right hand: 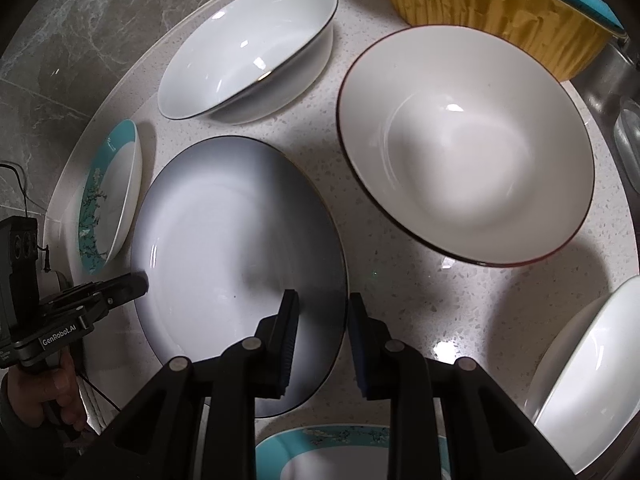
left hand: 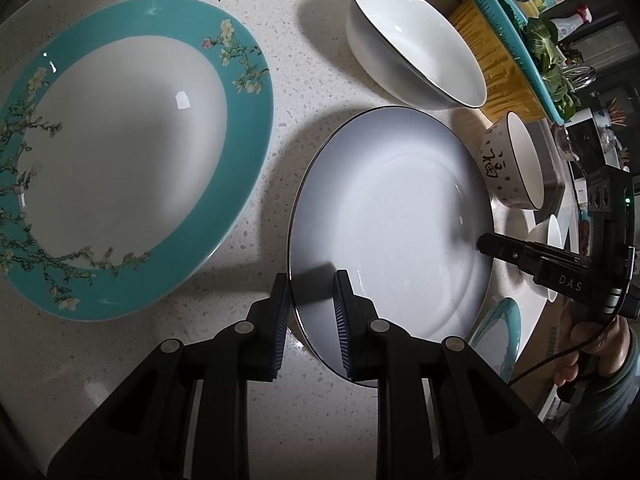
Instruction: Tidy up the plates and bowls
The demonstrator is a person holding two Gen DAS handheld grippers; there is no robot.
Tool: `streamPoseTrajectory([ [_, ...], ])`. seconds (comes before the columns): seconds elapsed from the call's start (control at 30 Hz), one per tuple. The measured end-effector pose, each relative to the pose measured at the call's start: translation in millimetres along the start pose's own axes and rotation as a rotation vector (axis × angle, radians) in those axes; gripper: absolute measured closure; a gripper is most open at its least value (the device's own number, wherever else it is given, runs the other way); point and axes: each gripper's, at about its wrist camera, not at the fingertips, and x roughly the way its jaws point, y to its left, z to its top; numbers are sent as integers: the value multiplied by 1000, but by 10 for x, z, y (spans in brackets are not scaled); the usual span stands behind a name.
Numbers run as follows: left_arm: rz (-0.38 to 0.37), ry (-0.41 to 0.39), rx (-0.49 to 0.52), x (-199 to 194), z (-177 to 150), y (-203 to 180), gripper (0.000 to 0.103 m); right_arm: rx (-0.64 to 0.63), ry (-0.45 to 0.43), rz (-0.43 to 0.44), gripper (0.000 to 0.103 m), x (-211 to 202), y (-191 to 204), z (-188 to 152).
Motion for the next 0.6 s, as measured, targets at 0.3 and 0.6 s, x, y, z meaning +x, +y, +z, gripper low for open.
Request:
streamPoseTrajectory([
  [0.3,-1,-9,-8,-201,-122,57,84,-10,-5,6,77,-95,99,-61],
  [0.6,1,-21,-46,-466,-498,227,84,-46,1,17,77,-125,423,-218],
])
